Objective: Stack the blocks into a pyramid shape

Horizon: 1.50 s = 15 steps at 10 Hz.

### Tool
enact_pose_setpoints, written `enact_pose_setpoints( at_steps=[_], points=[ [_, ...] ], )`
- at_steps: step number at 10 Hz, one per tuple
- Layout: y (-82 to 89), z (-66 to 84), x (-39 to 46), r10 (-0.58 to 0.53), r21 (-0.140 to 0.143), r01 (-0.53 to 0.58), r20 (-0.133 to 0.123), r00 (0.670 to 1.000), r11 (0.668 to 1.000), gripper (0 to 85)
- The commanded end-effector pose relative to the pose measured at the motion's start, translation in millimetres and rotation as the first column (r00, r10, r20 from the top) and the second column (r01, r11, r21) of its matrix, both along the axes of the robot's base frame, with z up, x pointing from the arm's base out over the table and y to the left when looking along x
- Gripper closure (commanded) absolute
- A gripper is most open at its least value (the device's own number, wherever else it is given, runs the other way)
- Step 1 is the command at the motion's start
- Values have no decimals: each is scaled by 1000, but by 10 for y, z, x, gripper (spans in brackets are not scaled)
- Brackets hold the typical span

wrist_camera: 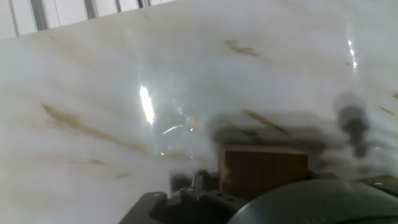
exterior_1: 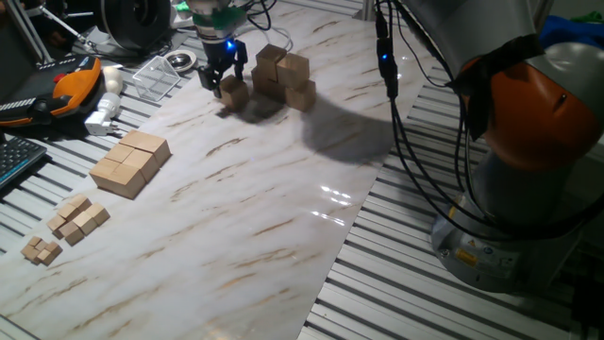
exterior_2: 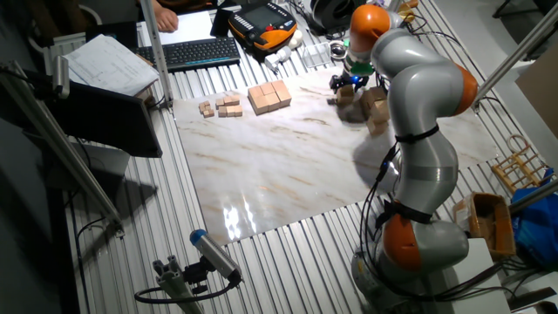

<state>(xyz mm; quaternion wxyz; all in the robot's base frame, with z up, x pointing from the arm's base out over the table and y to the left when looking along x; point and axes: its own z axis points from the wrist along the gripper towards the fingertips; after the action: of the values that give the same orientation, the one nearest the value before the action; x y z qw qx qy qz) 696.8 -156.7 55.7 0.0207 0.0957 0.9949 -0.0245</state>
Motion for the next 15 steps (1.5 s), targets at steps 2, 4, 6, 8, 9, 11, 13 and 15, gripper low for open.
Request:
enact_pose_setpoints(
  at_steps=[2, 4, 6, 8, 9, 11, 13, 15],
  points=[
    [-15, -17, 19, 46, -5, -46, -25, 999, 999, 680],
    [80, 216, -84, 31, 52, -27, -68, 997, 998, 850],
    [61, 616, -321, -6, 50, 12, -112, 994, 999, 850],
    [-115, 978, -518, -17, 66, 28, -157, 987, 997, 850],
    [-165, 1055, -555, -26, 79, 39, -160, 987, 996, 850],
    [-110, 1004, -567, -49, 75, 61, -147, 988, 995, 850],
    [10, 866, -563, -83, 64, 92, -126, 989, 994, 850],
    [40, 838, -582, -77, 82, 89, -141, 987, 993, 850]
  ],
)
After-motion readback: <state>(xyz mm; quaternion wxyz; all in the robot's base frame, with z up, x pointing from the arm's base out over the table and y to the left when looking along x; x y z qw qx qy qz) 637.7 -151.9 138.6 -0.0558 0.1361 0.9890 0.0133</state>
